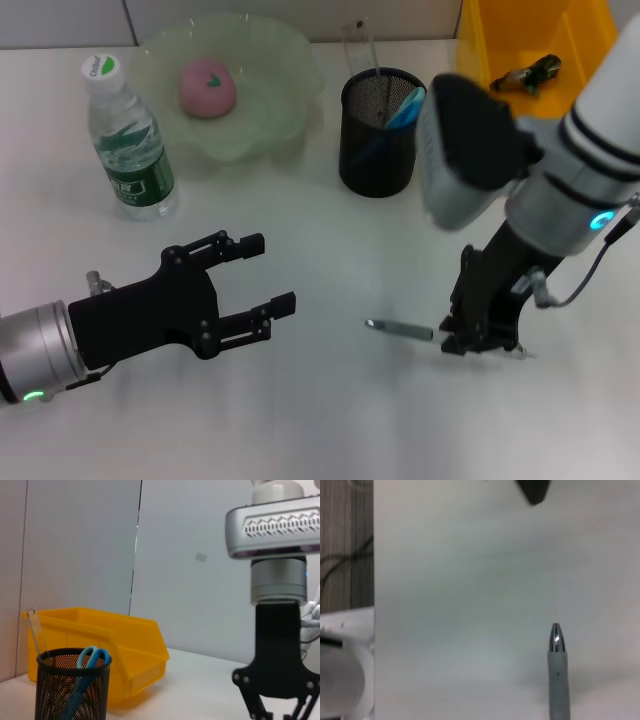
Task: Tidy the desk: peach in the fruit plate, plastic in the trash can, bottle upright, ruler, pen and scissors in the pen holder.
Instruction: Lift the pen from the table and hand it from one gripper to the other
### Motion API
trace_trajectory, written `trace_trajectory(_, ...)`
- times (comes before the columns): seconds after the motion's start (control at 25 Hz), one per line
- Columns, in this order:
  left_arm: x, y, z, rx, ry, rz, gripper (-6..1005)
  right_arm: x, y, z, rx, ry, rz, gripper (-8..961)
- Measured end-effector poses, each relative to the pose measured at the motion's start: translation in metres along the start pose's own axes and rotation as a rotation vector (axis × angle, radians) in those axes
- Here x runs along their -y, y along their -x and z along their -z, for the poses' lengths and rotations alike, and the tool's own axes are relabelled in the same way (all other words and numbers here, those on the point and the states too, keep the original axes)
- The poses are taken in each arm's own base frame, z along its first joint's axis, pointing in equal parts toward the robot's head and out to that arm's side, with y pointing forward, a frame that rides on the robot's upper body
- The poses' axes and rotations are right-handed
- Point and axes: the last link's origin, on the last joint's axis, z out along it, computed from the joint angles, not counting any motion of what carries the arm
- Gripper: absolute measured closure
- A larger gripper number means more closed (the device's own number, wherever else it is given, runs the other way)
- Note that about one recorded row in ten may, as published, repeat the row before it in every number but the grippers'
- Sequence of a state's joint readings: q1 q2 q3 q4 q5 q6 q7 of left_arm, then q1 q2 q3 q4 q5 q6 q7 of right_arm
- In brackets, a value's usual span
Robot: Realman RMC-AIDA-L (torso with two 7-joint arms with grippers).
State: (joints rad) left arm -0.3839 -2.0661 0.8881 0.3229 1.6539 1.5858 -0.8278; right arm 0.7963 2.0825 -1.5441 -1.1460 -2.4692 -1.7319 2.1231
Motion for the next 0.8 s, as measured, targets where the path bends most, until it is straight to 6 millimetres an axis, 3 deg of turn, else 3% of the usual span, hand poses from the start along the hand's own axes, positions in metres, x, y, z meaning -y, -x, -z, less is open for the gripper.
trace_trajectory(0.44, 0.007, -0.009, -0.003, -0.052, -0.035, -0.004, 231, 0.019, -0.037, 0.021, 0.233, -0.052, -0.060, 829)
trace_trajectory(0.8, 0.009, -0.016, -0.003, -0.107, -0.050, 0.005, 230, 0.012, -0.056, 0.021, 0.467, -0.046, -0.036, 830)
